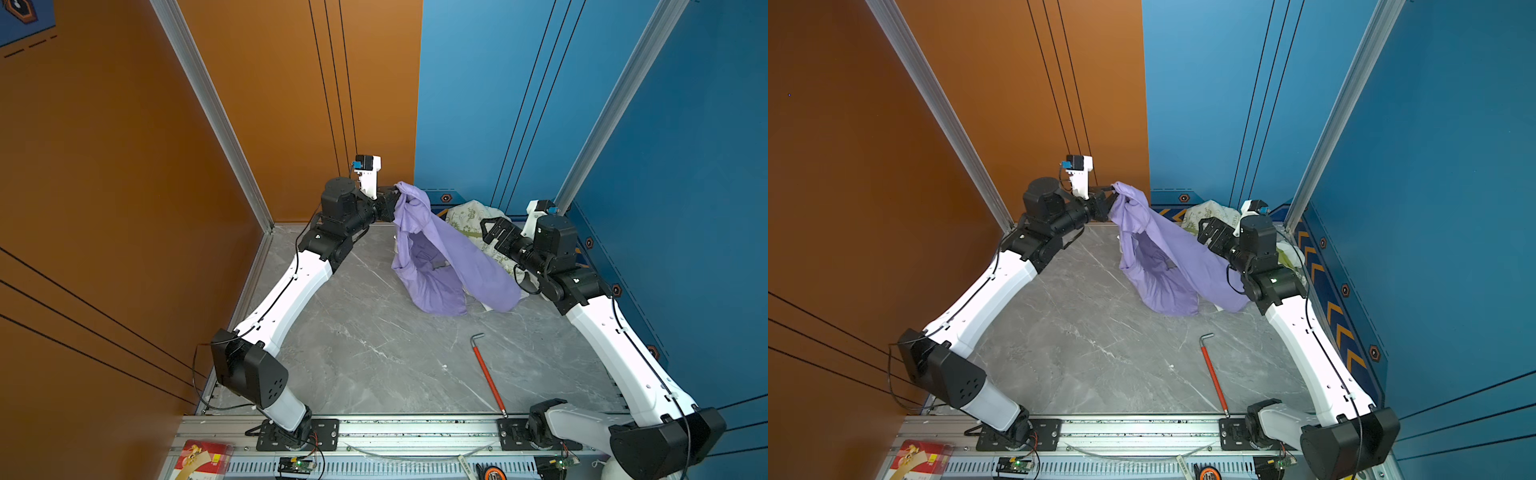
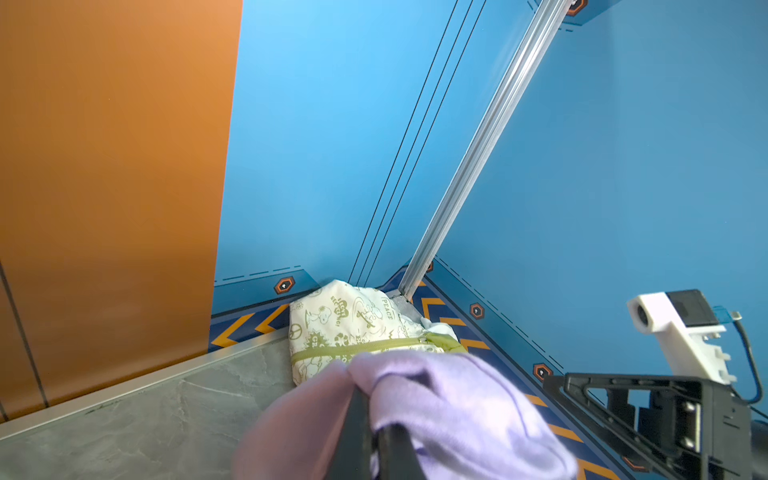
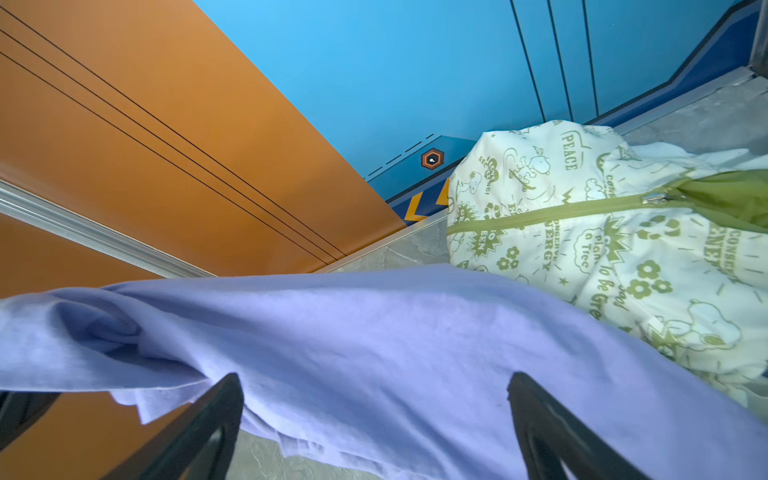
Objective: Pick out a specific cloth from the pile
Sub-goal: 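Pull the lavender cloth away with the left gripper while the right gripper releases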
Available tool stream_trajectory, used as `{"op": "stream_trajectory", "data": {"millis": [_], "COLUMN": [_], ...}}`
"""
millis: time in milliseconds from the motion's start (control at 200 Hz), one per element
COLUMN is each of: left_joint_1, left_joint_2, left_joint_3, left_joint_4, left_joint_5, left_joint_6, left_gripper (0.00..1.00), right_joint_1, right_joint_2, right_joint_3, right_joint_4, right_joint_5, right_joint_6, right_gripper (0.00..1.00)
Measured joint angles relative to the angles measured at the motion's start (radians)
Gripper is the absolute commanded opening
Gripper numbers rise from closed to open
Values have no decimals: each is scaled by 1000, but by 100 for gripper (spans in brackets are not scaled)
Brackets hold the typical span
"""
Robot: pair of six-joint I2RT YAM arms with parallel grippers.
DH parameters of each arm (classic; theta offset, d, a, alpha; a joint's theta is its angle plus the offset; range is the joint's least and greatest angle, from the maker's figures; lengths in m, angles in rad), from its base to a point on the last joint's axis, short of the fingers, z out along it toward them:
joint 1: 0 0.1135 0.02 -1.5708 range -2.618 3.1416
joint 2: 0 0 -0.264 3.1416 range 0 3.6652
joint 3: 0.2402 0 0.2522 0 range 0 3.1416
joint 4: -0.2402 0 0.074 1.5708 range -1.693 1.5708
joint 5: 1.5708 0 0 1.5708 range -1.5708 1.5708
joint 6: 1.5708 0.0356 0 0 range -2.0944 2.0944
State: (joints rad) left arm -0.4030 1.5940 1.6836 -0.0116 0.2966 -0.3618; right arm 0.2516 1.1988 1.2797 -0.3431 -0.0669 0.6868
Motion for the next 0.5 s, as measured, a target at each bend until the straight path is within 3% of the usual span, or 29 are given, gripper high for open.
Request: {"op": "stream_trajectory", "data": {"millis": [250, 501], "left_joint_1": [72, 205], "left_joint_2": [-36, -36], "left_joint_3": [72, 159], "left_joint_4": [-68, -140], "left_joint_5": [0, 0], "left_joint_6": [18, 33], "left_gripper": [0, 0], "right_joint_1": [-18, -41], "right_joint_2": [-3, -3], "right_joint_3": [-13, -13], "right_joint_4": [-17, -17], "right_joint_5": [-1, -11], "right_joint_6": [-10, -11], "right_gripper": [100, 100]}}
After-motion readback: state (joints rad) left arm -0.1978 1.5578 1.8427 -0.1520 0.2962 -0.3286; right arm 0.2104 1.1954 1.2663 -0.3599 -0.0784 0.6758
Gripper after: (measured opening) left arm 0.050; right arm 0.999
